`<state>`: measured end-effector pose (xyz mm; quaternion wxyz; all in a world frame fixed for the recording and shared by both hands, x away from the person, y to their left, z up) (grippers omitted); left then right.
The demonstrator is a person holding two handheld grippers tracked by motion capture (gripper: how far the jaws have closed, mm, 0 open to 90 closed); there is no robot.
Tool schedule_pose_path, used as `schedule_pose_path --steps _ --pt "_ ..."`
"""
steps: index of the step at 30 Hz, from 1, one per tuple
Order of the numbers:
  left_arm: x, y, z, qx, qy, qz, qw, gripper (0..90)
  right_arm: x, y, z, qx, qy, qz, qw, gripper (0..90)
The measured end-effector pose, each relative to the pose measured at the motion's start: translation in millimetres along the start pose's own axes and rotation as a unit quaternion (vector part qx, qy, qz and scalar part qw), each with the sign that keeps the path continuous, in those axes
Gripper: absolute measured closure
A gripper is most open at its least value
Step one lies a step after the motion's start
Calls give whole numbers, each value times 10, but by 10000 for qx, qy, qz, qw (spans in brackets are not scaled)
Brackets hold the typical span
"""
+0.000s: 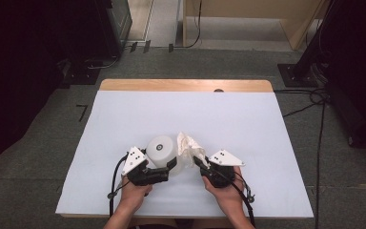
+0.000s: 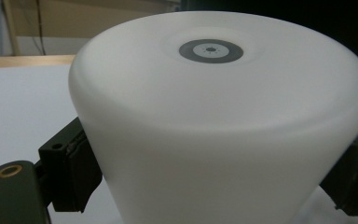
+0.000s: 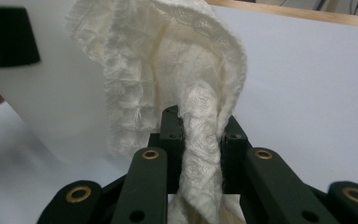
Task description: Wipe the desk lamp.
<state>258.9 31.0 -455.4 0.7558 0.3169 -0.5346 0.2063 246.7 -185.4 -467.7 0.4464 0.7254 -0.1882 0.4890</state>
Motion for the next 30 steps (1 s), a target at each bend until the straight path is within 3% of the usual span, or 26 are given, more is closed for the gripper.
schedule_pose_path --steps 7,14,17,22,27,30 --pt "-23 -45 95 -246 -153 -141 9995 87 79 27 -104 223 -103 58 9997 769" --pt "-82 -110 198 -389 -338 -428 9978 87 232 161 -106 288 -203 404 9986 770" --pt "-77 -109 203 -428 -365 -432 9975 87 278 214 -114 293 -171 482 9983 770" --pt "5 -47 134 -451 -316 -278 9981 87 186 131 -137 331 -156 273 9990 771" --pt "129 30 -28 -374 -21 -16 9993 88 75 36 -178 365 -58 11 9993 771" --pt "125 49 -73 -357 30 -2 9994 88 36 -14 -203 397 -44 -109 9991 771"
Point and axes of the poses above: each handheld gripper's, and its own axes: y roughly backward along the jaws, x roughly out of its top, z roughly to its right, the point moved 3 cm from there along -y, roughly forward along the jaws, and after that the axes turned 1 degree about y, right-handed, at the moved point
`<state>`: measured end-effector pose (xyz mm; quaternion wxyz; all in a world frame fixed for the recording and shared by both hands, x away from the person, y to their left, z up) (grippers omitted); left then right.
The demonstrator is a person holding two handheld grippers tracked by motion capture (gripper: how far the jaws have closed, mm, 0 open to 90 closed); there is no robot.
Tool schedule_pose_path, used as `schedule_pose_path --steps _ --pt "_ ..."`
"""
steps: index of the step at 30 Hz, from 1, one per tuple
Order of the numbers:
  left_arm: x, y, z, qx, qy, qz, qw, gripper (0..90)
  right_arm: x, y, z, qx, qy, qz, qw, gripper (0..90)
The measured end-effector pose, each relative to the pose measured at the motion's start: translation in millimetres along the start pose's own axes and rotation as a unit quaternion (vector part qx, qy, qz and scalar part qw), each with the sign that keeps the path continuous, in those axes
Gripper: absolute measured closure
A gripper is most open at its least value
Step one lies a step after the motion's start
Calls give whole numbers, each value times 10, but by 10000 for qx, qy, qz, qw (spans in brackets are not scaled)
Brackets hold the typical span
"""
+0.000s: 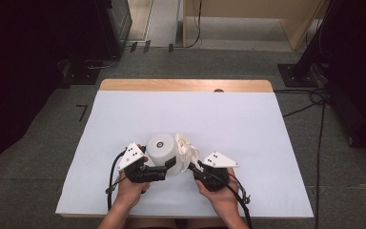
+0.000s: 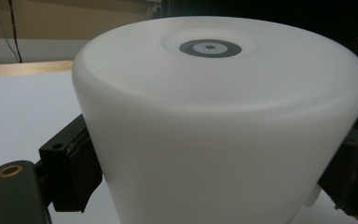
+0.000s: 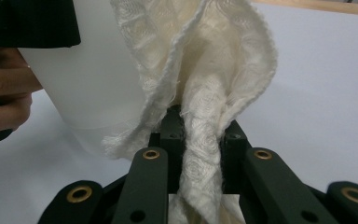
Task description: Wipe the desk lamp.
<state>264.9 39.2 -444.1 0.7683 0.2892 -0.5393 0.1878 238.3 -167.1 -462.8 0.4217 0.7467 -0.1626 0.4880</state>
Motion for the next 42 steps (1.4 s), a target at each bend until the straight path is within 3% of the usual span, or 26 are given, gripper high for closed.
schedule_pose_path --steps 5,9,14,18,21,27,31,33,37,40,42 --pt "-58 -38 10 -93 -35 -118 9999 88 82 25 -9 -28 78 135 9999 772" --pt "-150 -159 158 -216 -419 -440 9979 88 188 143 35 -89 68 402 9991 772" --pt "-100 -136 180 -279 -394 -297 9984 88 198 171 75 -85 0 443 9990 773" --pt "-4 -31 51 -97 -237 -61 9997 88 71 37 34 -43 94 103 9999 773" --pt "32 5 17 -89 -194 7 9998 88 13 -13 12 -18 117 -35 9999 773" --pt "-56 -67 135 -197 -590 -242 9978 88 142 69 8 -27 94 213 9997 777" --pt "-68 -105 185 -253 -631 -274 9973 88 228 183 24 7 -1 500 9987 778" --pt "-33 -86 181 -226 -612 -188 9977 88 204 178 19 18 18 504 9987 779" --pt "35 -55 105 -121 -467 15 9988 88 80 90 13 57 51 181 9998 779" --pt "-17 -82 47 8 -631 -35 9980 87 49 65 60 -113 125 47 9998 779" --pt "-88 -112 -6 166 -754 -130 9969 87 97 127 146 -296 82 173 9994 779"
Point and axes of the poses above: each handheld gripper's, and its own axes: y roughly backward along the jaws, x roughly out of its top, z roughly to its right, the point moved 3 cm from there along -y, roughly forward along the jaws, and after that the axes turned 1 degree about y, right-handed, at the moved point
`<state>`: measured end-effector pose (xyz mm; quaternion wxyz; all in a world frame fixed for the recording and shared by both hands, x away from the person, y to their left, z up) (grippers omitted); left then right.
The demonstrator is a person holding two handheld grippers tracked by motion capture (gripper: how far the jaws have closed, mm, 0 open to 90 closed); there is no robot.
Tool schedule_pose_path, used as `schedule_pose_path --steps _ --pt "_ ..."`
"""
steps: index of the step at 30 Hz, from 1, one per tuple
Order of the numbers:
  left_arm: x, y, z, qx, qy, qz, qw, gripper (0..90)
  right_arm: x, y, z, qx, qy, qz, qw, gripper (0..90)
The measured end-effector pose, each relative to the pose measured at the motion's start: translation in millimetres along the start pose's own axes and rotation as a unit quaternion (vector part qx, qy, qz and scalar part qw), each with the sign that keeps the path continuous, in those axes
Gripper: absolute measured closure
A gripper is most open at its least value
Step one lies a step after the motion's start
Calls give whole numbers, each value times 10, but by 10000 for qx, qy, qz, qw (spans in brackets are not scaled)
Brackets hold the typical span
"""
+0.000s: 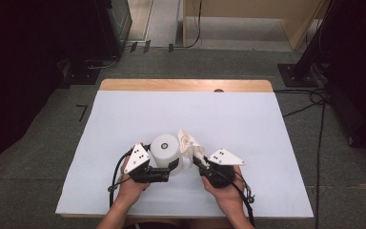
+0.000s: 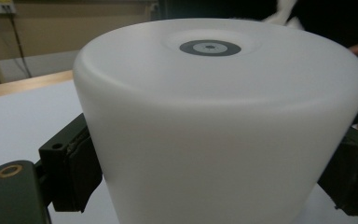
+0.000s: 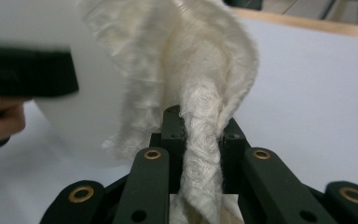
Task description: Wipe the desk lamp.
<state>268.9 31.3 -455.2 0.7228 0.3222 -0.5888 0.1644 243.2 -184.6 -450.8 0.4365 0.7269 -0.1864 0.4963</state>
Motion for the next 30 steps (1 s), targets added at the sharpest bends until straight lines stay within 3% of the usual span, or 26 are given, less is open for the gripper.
schedule_pose_path --steps 3,5,6,8,11,13,14,17,18,19,21,25,27,30 --pt "-120 -49 -69 184 -71 -121 9997 87 53 88 107 -199 -81 103 9997 779" --pt "-210 -91 -93 346 -274 -232 9988 87 54 113 167 -261 -102 111 9995 779" --pt "-210 -91 -93 346 -274 -232 9988 87 54 113 167 -261 -102 111 9995 779" --pt "-296 -119 -80 426 -569 -348 9969 87 27 117 211 -295 -168 86 9994 779" --pt "-316 -108 -65 392 -648 -306 9967 86 11 111 220 -284 -154 60 9995 779" --pt "-331 -98 -64 439 -604 -274 9968 85 11 107 226 -279 -156 73 9995 779" --pt "-344 -89 -64 563 -531 -264 9967 82 13 107 226 -280 -160 70 9995 779" --pt "-356 -83 -51 655 -430 -324 9964 0 19 111 222 -260 -201 80 9994 778" --pt "-352 -81 -7 780 -216 -277 9963 0 23 111 221 -248 -202 85 9995 778" --pt "-349 -88 15 888 -141 -276 9956 0 22 107 224 -247 -188 95 9995 778" --pt "-339 -134 82 1181 -18 -320 9925 0 17 98 228 -248 -183 89 9995 778" --pt "-334 -192 142 1762 77 -521 9830 2 4 88 221 -250 -179 57 9995 777" --pt "-341 -169 127 1761 72 -473 9832 82 3 90 216 -241 -193 58 9995 777" --pt "-327 -140 83 1533 75 -528 9867 85 12 94 205 -201 -185 87 9996 778"
Point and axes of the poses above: each handheld gripper's, and its own axes: y roughly backward along the jaws, x roughly out of its top, z roughly to its right, the point moved 3 cm from there along -y, roughly forward along the jaws, and after that the axes turned 1 degree about y, right-handed, at the moved point
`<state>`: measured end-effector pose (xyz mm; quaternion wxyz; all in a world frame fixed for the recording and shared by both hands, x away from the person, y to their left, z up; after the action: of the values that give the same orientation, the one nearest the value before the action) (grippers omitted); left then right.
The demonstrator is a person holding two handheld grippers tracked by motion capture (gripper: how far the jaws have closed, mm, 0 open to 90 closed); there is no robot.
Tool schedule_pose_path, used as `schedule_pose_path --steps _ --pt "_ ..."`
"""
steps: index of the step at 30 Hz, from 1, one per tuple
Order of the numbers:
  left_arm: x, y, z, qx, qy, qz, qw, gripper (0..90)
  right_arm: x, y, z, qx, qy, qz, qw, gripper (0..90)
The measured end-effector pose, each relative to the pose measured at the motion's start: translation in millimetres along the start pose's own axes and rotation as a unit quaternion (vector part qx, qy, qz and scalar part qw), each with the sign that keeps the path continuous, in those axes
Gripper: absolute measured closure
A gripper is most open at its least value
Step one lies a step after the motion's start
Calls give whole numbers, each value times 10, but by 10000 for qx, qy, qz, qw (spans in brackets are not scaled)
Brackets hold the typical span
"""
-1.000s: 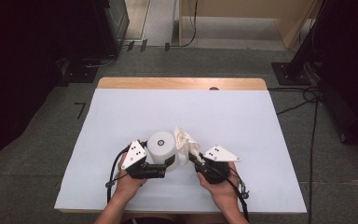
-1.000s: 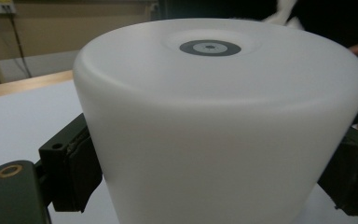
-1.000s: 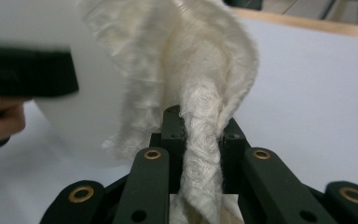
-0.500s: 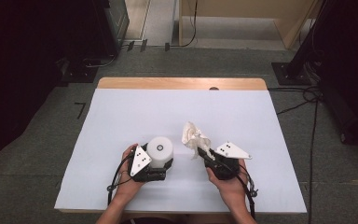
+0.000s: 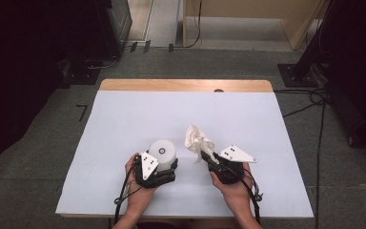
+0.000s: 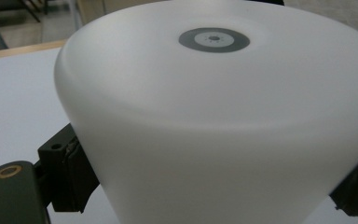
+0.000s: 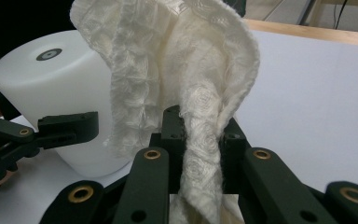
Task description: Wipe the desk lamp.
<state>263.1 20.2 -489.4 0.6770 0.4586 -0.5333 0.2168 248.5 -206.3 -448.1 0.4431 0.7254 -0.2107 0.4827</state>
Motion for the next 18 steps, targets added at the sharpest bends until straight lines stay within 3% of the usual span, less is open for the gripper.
schedule_pose_path --steps 3,5,10,12,14,18 --pt "59 38 -22 -671 91 82 9977 86 21 13 -44 154 -34 63 9999 778" --pt "123 83 11 -1099 72 190 9937 86 56 33 -102 261 31 164 9995 778" --pt "243 182 142 -1822 -49 377 9825 86 124 63 -265 460 197 290 9983 778" --pt "281 211 151 -1922 -11 469 9802 86 106 40 -303 485 262 254 9982 778" --pt "317 229 101 -1902 53 509 9804 87 65 11 -315 469 250 169 9984 778" --pt "381 280 -87 -1866 420 667 9793 87 -49 -81 -342 554 208 -83 9982 778"
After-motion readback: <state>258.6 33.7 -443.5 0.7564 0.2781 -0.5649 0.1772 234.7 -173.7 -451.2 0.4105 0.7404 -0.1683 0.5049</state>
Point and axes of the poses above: each handheld gripper's, and its own axes: y roughly backward along the jaws, x roughly out of its top, z roughly to its right, the point moved 3 cm from there along -y, roughly forward along the jaws, and after that the axes turned 1 degree about y, right-handed, at the moved point
